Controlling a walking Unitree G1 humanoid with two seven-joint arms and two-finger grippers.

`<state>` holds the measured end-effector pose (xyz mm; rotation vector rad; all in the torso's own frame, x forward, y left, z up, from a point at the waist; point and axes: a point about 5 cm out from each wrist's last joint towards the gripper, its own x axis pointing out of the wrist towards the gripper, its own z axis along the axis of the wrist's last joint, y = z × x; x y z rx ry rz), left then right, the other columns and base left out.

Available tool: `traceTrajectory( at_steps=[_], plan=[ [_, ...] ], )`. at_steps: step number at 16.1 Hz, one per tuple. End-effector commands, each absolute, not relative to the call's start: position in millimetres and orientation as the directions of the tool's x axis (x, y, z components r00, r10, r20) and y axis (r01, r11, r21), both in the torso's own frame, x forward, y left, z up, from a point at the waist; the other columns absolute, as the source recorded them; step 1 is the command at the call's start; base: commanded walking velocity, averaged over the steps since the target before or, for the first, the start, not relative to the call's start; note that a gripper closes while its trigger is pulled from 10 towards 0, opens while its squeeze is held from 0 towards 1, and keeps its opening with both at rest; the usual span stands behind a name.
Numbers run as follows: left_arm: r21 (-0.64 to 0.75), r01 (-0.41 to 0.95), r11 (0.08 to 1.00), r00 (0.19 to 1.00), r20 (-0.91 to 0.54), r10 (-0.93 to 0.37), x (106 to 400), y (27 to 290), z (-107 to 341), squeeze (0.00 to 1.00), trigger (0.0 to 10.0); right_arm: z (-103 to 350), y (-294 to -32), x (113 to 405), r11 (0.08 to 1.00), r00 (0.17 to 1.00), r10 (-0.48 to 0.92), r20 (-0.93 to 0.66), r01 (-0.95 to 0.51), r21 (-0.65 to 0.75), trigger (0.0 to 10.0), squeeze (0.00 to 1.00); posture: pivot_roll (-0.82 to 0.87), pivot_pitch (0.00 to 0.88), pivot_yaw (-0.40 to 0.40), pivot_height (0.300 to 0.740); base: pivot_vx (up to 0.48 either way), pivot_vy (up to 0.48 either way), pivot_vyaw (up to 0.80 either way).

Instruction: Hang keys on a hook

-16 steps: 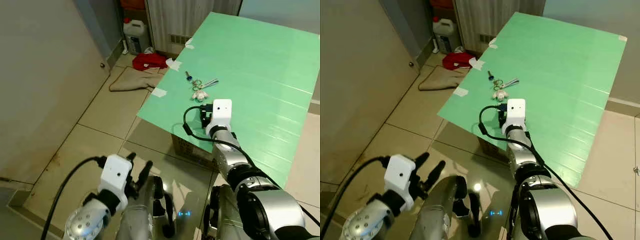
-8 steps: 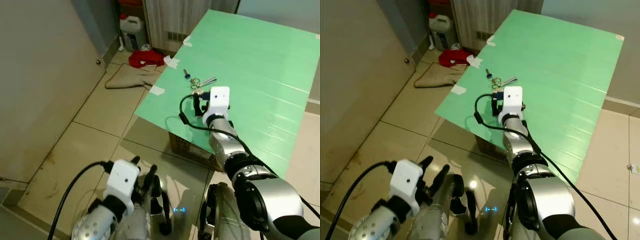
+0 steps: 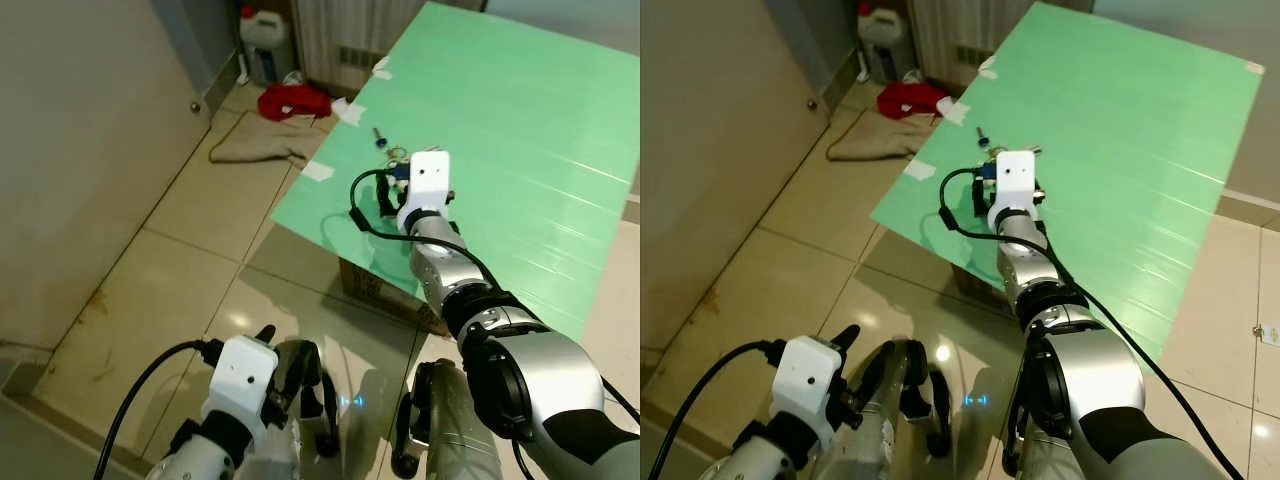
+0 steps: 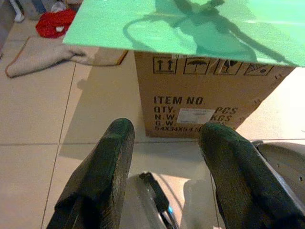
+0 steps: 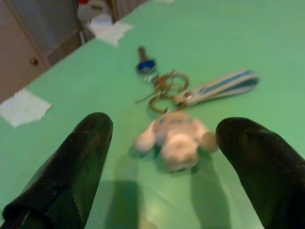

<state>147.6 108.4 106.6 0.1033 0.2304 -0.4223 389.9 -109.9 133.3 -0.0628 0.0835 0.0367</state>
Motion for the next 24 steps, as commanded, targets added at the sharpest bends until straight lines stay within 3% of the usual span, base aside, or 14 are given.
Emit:
traceTrajectory(
  at_steps=[1,4,5,14,24],
  plan=[
    [0.054,0.410,0.910,0.886,-0.262,-0.383,142.2,108.3,107.1,0.00,10.0,119.6,-106.8,385.0,0.997,0.987,0.040,-0.154,-0.050,-0.061,10.0,0.00,0.39,0.340,0.102,0.641,0.000,0.000,0.00],
    [0.057,0.397,0.916,0.890,-0.267,-0.369,136.8,111.1,110.8,0.00,10.0,117.2,-109.4,384.6,0.996,0.985,0.015,-0.172,-0.030,-0.084,10.0,0.00,0.43,0.357,0.111,0.641,0.000,0.000,0.00],
    [0.055,0.383,0.922,0.892,-0.282,-0.353,130.0,113.2,111.4,0.00,10.0,114.5,-110.6,383.7,0.996,0.983,-0.002,-0.186,-0.015,-0.088,0.0,0.00,0.45,0.370,0.119,0.641,0.000,0.000,0.00],
    [0.061,0.381,0.923,0.890,-0.294,-0.348,131.7,118.0,112.0,0.00,10.0,109.9,-115.6,382.2,0.996,0.977,-0.033,-0.211,0.014,-0.089,0.0,0.00,0.42,0.377,0.124,0.641,0.000,0.000,0.00],
    [0.055,0.403,0.914,0.884,-0.282,-0.373,141.4,112.9,111.1,0.00,10.0,130.8,-98.2,389.0,0.997,0.993,0.033,-0.115,-0.042,-0.071,0.0,0.00,0.38,0.384,0.131,0.641,0.000,0.000,0.00]
  ],
)
